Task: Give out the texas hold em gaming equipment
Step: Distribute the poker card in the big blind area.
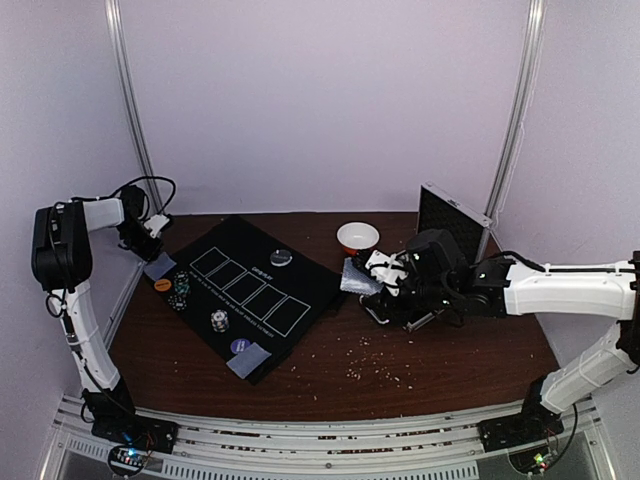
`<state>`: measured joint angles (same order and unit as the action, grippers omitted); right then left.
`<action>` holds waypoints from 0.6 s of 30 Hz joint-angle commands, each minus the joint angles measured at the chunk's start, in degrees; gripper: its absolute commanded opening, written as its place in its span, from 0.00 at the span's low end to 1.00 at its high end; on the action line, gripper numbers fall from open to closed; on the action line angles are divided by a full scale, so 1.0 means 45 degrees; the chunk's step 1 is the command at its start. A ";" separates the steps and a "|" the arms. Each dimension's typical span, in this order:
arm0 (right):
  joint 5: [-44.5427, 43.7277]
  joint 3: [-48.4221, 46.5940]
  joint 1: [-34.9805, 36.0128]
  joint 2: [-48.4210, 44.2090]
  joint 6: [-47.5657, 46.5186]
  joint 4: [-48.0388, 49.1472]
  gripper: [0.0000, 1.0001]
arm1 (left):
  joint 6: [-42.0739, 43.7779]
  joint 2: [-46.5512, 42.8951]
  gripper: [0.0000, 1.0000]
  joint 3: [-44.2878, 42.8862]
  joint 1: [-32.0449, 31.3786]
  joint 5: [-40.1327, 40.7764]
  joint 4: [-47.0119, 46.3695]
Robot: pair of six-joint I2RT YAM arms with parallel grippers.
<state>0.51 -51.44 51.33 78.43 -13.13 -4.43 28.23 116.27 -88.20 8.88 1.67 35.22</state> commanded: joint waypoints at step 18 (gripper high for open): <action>0.0486 -0.1236 -0.0124 0.0356 -0.0077 -0.0266 0.42 | -0.3489 -0.3826 0.61 -0.1775 -0.4112 -0.2508 0.0537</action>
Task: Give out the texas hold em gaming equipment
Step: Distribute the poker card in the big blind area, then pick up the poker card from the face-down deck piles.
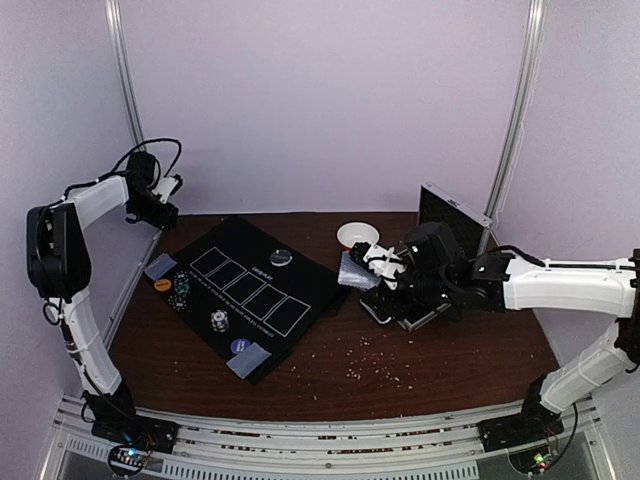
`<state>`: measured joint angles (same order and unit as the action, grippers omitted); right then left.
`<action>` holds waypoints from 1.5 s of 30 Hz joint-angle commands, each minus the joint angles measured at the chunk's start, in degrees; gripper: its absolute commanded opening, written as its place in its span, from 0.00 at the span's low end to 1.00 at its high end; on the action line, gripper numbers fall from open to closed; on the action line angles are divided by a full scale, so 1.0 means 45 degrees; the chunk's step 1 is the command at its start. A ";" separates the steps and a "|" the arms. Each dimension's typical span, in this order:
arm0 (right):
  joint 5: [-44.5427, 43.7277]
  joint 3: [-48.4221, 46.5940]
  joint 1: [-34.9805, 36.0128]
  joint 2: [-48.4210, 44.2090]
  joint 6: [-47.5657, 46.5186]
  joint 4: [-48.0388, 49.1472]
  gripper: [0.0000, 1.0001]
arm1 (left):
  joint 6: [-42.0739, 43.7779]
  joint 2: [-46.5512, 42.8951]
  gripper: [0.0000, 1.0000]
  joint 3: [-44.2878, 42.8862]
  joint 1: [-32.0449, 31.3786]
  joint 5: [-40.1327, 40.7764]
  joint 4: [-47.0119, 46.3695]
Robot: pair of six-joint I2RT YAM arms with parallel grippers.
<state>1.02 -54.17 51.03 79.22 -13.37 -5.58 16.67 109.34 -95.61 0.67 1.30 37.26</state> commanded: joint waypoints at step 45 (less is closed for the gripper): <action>0.0736 -0.2087 0.0781 0.1609 0.1007 0.0606 0.41 | -0.6652 -0.4329 0.00 0.5977 -0.9416 -1.0532 -0.8474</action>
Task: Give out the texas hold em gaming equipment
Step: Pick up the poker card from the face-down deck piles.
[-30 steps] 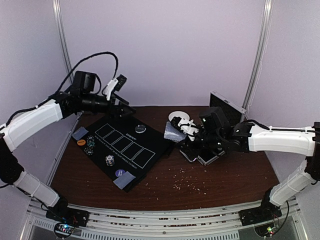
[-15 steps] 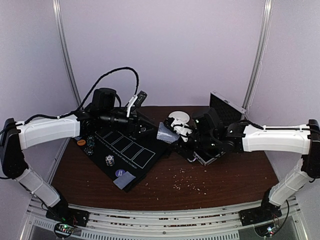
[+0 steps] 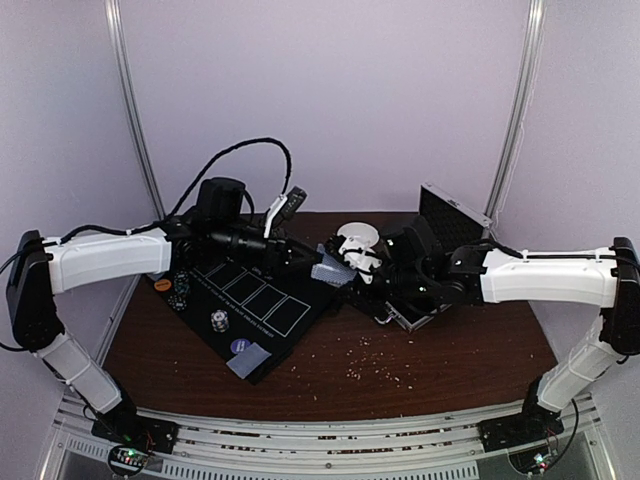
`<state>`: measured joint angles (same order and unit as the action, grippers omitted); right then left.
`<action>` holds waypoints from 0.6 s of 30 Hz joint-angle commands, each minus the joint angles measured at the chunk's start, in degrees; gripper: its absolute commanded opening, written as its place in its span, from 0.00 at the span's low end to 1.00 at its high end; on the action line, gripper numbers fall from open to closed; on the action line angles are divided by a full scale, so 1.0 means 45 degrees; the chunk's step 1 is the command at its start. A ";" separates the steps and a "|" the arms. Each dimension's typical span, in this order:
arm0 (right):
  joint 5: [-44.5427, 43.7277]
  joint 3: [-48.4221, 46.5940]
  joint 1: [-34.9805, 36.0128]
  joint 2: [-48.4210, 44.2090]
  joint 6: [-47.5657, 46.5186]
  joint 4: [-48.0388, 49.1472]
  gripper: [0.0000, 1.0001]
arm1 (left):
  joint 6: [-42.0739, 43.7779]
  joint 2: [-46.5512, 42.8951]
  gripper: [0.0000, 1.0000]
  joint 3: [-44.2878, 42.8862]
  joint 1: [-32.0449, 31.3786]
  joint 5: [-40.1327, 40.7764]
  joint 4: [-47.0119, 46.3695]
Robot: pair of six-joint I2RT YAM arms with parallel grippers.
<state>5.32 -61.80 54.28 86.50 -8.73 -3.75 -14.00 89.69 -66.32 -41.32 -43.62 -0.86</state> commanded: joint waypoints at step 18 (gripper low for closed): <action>-0.0849 0.0541 -0.0161 -0.0751 0.0524 0.0728 0.40 | -0.1677 -0.1491 0.00 0.0810 0.0041 0.1150 -0.0780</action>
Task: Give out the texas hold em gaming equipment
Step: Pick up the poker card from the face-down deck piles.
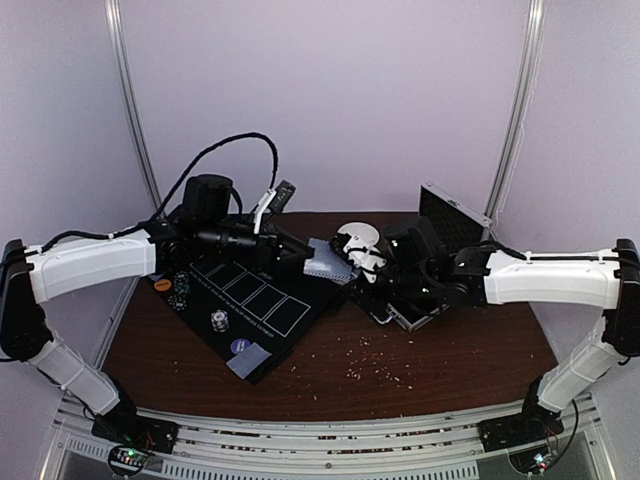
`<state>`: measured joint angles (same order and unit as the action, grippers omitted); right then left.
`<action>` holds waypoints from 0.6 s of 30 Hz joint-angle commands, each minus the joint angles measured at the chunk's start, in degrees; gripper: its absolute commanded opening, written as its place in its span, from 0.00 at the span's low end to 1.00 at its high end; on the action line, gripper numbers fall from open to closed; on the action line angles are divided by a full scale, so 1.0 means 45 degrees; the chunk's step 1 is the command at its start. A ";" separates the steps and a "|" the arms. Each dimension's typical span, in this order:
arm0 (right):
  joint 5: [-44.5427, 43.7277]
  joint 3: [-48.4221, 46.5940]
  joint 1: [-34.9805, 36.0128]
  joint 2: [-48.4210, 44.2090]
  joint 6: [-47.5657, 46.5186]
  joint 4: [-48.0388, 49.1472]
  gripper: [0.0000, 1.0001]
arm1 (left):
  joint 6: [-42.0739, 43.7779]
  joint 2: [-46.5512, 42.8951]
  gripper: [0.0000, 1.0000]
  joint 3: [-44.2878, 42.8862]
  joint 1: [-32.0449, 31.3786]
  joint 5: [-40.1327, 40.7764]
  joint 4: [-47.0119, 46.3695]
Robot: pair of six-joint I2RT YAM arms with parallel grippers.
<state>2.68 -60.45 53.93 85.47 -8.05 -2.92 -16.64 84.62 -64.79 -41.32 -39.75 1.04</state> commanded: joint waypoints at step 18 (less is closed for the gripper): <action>0.0175 -0.0076 -0.0050 -0.0416 -0.0650 0.0212 0.40 | -0.0036 0.1324 0.00 -0.1494 -0.0116 -0.0274 0.0933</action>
<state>3.46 -59.27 53.65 84.40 -8.14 -1.67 -22.37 88.84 -65.91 -41.39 -39.90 -1.41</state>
